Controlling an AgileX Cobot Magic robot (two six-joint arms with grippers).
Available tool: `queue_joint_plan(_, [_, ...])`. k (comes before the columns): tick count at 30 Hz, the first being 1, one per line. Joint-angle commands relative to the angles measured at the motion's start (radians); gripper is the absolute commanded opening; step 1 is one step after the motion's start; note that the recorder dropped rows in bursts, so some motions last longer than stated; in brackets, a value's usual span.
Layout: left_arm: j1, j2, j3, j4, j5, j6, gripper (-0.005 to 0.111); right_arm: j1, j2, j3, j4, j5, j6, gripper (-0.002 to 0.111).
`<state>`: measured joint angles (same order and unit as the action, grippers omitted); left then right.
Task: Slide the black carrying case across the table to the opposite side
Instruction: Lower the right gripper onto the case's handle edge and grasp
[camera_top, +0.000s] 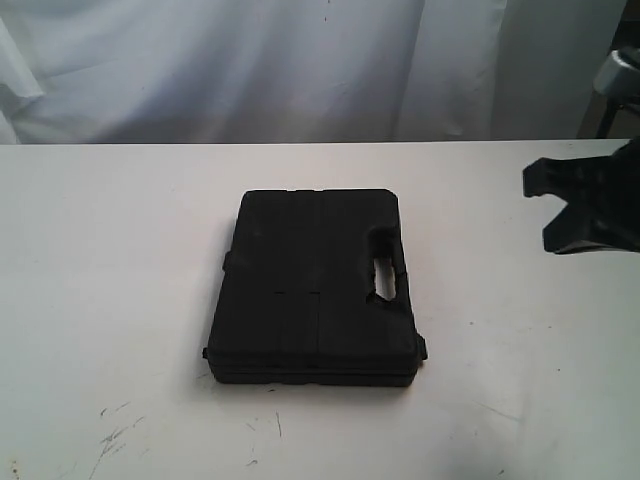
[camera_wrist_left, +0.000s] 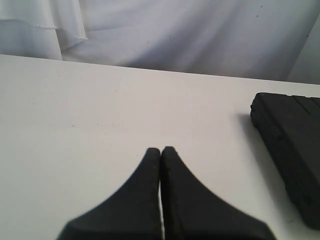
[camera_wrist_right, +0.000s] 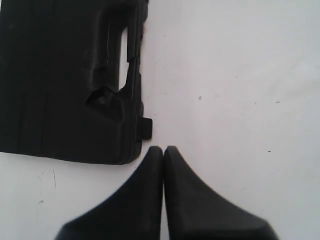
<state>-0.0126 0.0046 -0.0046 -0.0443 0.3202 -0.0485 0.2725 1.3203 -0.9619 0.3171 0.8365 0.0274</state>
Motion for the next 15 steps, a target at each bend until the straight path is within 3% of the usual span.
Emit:
queue_joint_plan(1, [0.001,-0.005,0.005,-0.005,-0.011,0.000,0.000,0.058,0.108,-0.061,-0.042,0.007,0.060,0.000])
queue_joint_plan(15, [0.001,-0.005,0.005,-0.005,-0.011,0.000,0.000,0.196,0.376,-0.267,-0.138,0.007,0.235,0.000])
